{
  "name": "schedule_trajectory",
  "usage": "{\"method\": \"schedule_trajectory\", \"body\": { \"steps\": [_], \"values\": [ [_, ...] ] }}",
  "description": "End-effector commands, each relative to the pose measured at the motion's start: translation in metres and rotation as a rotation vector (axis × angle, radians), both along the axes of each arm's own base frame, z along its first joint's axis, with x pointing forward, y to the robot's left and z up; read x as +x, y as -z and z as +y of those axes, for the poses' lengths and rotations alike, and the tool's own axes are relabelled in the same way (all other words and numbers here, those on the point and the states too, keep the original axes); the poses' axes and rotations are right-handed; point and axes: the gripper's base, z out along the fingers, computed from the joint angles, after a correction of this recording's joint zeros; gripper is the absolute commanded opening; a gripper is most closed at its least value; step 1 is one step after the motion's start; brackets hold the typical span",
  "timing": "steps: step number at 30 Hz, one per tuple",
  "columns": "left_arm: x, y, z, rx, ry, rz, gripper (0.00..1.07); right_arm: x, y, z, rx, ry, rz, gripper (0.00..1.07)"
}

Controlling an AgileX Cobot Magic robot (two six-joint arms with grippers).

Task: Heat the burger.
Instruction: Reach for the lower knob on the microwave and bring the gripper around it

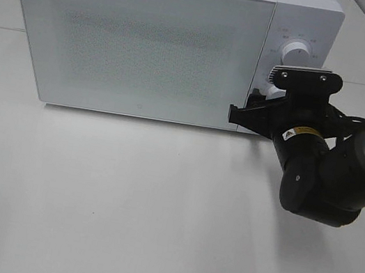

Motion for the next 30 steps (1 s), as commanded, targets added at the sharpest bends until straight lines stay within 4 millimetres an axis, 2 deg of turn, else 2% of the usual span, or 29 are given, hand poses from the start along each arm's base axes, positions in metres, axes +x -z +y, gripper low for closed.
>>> {"method": "schedule_trajectory", "body": {
  "steps": [1,2,5,7,10,12,15,20,30],
  "values": [
    [-0.0015,0.0002,0.0002,-0.003,-0.007,-0.011,1.0,0.0053,-0.0104,0.0028,0.009,-0.014,-0.077,0.56],
    [-0.0015,0.0002,0.0002,-0.003,-0.007,-0.011,1.0,0.0053,-0.0104,0.0028,0.003,-0.015,-0.078,0.52],
    [-0.0015,0.0002,0.0002,-0.003,-0.007,-0.011,1.0,0.0053,-0.0107,0.0029,-0.002,-0.017,-0.082,0.49],
    [-0.0015,0.0002,0.0002,-0.003,-0.007,-0.011,1.0,0.0056,-0.013,0.003,-0.014,-0.02,-0.108,0.34],
    [-0.0015,0.0002,0.0002,-0.003,-0.007,-0.011,1.0,0.0057,-0.0134,0.0029,-0.017,-0.019,-0.112,0.29],
    [-0.0015,0.0002,0.0002,-0.003,-0.007,-0.011,1.0,0.004,-0.0145,0.0061,-0.038,-0.031,-0.126,0.15],
    [-0.0015,0.0002,0.0002,-0.003,-0.007,-0.011,1.0,0.0039,-0.0146,0.0064,-0.051,-0.034,-0.128,0.1],
    [-0.0015,0.0002,0.0002,-0.003,-0.007,-0.011,1.0,0.0035,-0.0145,0.0073,-0.05,-0.036,-0.127,0.06],
    [-0.0015,0.0002,0.0002,-0.003,-0.007,-0.011,1.0,0.0035,-0.0151,0.007,-0.017,-0.028,-0.132,0.05]
  ]
}}
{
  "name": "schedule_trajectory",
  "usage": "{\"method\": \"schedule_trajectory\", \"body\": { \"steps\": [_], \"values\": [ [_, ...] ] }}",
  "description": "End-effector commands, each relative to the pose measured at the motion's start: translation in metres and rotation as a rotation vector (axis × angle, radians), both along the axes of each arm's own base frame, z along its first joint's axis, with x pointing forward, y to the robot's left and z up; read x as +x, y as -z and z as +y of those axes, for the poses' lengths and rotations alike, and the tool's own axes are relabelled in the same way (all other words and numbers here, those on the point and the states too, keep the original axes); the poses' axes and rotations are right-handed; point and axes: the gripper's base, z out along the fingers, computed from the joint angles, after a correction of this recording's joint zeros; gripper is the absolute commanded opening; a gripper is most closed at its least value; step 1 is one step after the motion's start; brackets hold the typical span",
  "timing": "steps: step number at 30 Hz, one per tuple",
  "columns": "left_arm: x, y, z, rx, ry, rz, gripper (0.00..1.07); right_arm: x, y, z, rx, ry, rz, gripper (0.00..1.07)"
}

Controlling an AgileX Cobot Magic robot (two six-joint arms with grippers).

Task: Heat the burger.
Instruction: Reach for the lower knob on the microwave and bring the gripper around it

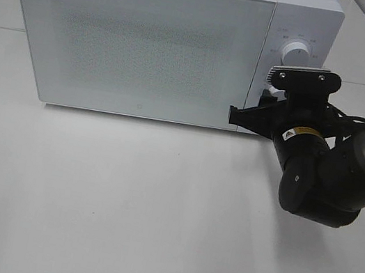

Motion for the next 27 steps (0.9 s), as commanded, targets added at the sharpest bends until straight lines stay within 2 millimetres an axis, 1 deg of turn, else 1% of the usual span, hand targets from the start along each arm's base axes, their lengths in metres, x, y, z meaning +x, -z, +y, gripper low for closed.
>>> {"method": "schedule_trajectory", "body": {
  "steps": [1,4,5,6,7,8,9,10,11,12,13,14,15,16,17,18,20,21,22,23,25,27],
  "values": [
    [-0.001,0.0,0.0,-0.003,-0.007,-0.011,1.0,0.005,-0.016,0.005,0.069,-0.016,-0.137,0.05],
    [-0.001,0.0,0.0,-0.003,-0.007,-0.011,1.0,0.005,-0.016,0.005,0.108,-0.011,-0.14,0.05],
    [-0.001,0.0,0.0,-0.003,-0.007,-0.011,1.0,0.005,-0.018,0.007,0.191,-0.019,-0.156,0.05],
    [-0.001,0.0,0.0,-0.003,-0.007,-0.011,1.0,0.005,-0.021,0.01,0.309,-0.037,-0.173,0.05],
    [-0.001,0.0,0.0,-0.003,-0.007,-0.011,1.0,0.005,-0.021,0.01,0.309,-0.037,-0.173,0.05],
    [-0.001,0.0,0.0,-0.003,-0.007,-0.011,1.0,0.005,-0.023,0.011,0.364,-0.051,-0.185,0.05],
    [-0.001,0.0,0.0,-0.003,-0.007,-0.011,1.0,0.004,-0.025,0.014,0.513,-0.064,-0.192,0.05],
    [-0.001,0.0,0.0,-0.003,-0.007,-0.011,1.0,0.004,-0.025,0.014,0.513,-0.064,-0.192,0.05],
    [-0.001,0.0,0.0,-0.003,-0.007,-0.011,1.0,0.004,-0.026,0.015,0.587,-0.069,-0.192,0.05],
    [-0.001,0.0,0.0,-0.003,-0.007,-0.011,1.0,0.004,-0.028,0.015,0.719,-0.067,-0.193,0.05],
    [-0.001,0.0,0.0,-0.003,-0.007,-0.011,1.0,0.004,-0.028,0.015,0.719,-0.067,-0.193,0.05],
    [-0.001,0.0,0.0,-0.003,-0.007,-0.011,1.0,0.004,-0.03,0.015,0.847,-0.06,-0.197,0.05],
    [-0.001,0.0,0.0,-0.003,-0.007,-0.011,1.0,0.004,-0.03,0.015,0.912,-0.055,-0.192,0.05],
    [-0.001,0.0,0.0,-0.003,-0.007,-0.011,1.0,0.004,-0.03,0.015,0.912,-0.055,-0.192,0.05],
    [-0.001,0.0,0.0,-0.003,-0.007,-0.011,1.0,0.004,-0.03,0.015,1.046,-0.04,-0.175,0.04],
    [-0.001,0.0,0.0,-0.003,-0.007,-0.011,1.0,0.004,-0.03,0.015,1.046,-0.04,-0.175,0.04],
    [-0.001,0.0,0.0,-0.003,-0.007,-0.011,1.0,0.005,-0.03,0.014,1.209,-0.02,-0.152,0.02],
    [-0.001,0.0,0.0,-0.003,-0.007,-0.011,1.0,0.005,-0.03,0.014,1.209,-0.02,-0.152,0.02],
    [-0.001,0.0,0.0,-0.003,-0.007,-0.011,1.0,0.005,-0.03,0.014,1.272,-0.016,-0.141,0.01],
    [-0.001,0.0,0.0,-0.003,-0.007,-0.011,1.0,0.005,-0.03,0.014,1.272,-0.016,-0.141,0.01],
    [-0.001,0.0,0.0,-0.003,-0.007,-0.011,1.0,0.005,-0.03,0.014,1.337,-0.01,-0.131,0.0],
    [-0.001,0.0,0.0,-0.003,-0.007,-0.011,1.0,0.005,-0.031,0.014,1.36,-0.008,-0.128,0.0]
  ]
}}
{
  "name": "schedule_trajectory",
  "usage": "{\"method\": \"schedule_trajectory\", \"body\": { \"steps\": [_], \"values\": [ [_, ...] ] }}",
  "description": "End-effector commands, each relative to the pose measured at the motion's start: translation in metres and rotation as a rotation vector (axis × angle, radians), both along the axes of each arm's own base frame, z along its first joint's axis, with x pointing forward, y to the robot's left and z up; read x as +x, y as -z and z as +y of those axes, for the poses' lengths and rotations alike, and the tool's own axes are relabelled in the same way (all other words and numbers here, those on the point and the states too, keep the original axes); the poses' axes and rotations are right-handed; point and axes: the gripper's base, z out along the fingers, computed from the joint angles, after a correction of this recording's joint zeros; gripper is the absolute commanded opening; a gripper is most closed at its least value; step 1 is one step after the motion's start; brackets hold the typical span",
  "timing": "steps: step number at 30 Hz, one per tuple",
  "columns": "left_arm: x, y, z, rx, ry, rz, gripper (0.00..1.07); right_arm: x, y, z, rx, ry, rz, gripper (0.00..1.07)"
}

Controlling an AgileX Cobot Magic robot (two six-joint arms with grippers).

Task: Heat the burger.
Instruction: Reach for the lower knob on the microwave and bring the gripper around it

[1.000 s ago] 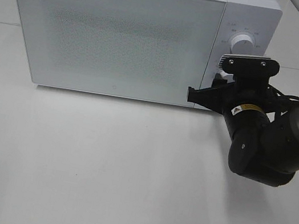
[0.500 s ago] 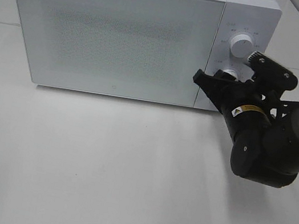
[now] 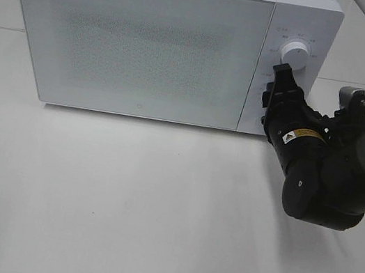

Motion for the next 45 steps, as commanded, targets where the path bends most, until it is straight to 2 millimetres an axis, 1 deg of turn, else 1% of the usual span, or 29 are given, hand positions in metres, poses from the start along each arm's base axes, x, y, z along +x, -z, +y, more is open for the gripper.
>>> {"method": "schedule_trajectory", "body": {
  "steps": [1,2,3,4,5,6,10,13,15,19,32,43,45],
  "values": [
    [-0.0015,0.0002,0.0002,-0.003,-0.007,-0.011,1.0,0.0065,-0.0309,0.0121,0.15,-0.073,-0.271,0.0],
    [-0.0015,0.0002,0.0002,-0.003,-0.007,-0.011,1.0,0.0065,-0.0309,0.0121,0.15,-0.073,-0.271,0.0],
    [-0.0015,0.0002,0.0002,-0.003,-0.007,-0.011,1.0,0.0065,-0.0309,0.0121,0.175,-0.071,-0.268,0.0],
    [-0.0015,0.0002,0.0002,-0.003,-0.007,-0.011,1.0,0.0065,-0.0309,0.0121,0.237,-0.067,-0.26,0.01],
    [-0.0015,0.0002,0.0002,-0.003,-0.007,-0.011,1.0,0.0065,-0.0309,0.0121,0.237,-0.067,-0.26,0.01],
    [-0.0015,0.0002,0.0002,-0.003,-0.007,-0.011,1.0,0.0065,-0.0309,0.0121,0.274,-0.064,-0.255,0.01],
    [-0.0015,0.0002,0.0002,-0.003,-0.007,-0.011,1.0,0.0065,-0.0309,0.0121,0.285,-0.063,-0.254,0.01],
    [-0.0015,0.0002,0.0002,-0.003,-0.007,-0.011,1.0,0.0065,-0.0309,0.0121,0.32,-0.061,-0.25,0.01],
    [-0.0015,0.0002,0.0002,-0.003,-0.007,-0.011,1.0,0.0065,-0.0309,0.0121,0.381,-0.056,-0.242,0.01],
    [-0.0015,0.0002,0.0002,-0.003,-0.007,-0.011,1.0,0.0065,-0.0309,0.0121,0.422,-0.053,-0.236,0.01],
    [-0.0015,0.0002,0.0002,-0.003,-0.007,-0.011,1.0,0.0069,-0.0308,0.0112,0.412,-0.049,-0.238,0.02],
    [-0.0015,0.0002,0.0002,-0.003,-0.007,-0.011,1.0,0.007,-0.0307,0.0105,0.404,-0.042,-0.238,0.05],
    [-0.0015,0.0002,0.0002,-0.003,-0.007,-0.011,1.0,0.0076,-0.0304,0.0078,0.408,-0.016,-0.24,0.06]
  ]
}}
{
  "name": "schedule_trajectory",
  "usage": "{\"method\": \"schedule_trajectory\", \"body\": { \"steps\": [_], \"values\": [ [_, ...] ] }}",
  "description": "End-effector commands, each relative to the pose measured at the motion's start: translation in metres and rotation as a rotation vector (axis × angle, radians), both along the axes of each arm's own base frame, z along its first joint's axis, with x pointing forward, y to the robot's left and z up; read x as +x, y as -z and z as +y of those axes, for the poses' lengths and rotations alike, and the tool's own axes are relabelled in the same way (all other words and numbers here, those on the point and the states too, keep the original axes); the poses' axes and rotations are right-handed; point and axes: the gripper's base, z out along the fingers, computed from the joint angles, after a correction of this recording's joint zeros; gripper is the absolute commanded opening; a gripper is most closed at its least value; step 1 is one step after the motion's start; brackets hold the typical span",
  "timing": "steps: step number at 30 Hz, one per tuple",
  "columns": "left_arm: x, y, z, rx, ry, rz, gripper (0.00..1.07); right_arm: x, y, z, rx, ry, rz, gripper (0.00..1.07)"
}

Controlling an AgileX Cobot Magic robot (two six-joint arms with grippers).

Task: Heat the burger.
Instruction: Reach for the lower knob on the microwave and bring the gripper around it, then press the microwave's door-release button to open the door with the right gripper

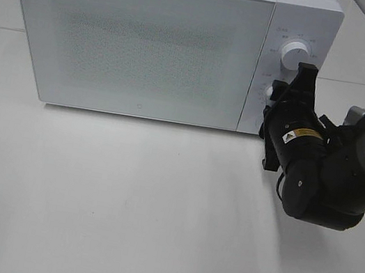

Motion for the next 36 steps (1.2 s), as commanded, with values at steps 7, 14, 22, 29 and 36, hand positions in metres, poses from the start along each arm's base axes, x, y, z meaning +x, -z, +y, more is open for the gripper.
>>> {"method": "schedule_trajectory", "body": {
  "steps": [7,14,22,29,36],
  "values": [
    [-0.0015,0.0002,0.0002,-0.003,-0.007,-0.011,1.0,0.0078,-0.0293,0.0051,0.018,-0.014,-0.269,0.09],
    [-0.0015,0.0002,0.0002,-0.003,-0.007,-0.011,1.0,0.0077,-0.029,0.0038,0.017,-0.001,-0.266,0.27],
    [-0.0015,0.0002,0.0002,-0.003,-0.007,-0.011,1.0,0.0079,-0.0284,0.0008,-0.023,0.029,-0.262,0.42],
    [-0.0015,0.0002,0.0002,-0.003,-0.007,-0.011,1.0,0.0079,-0.0284,0.0007,-0.05,0.028,-0.263,0.53],
    [-0.0015,0.0002,0.0002,-0.003,-0.007,-0.011,1.0,0.0077,-0.0284,0.0011,-0.051,0.026,-0.264,0.67]
  ]
}}
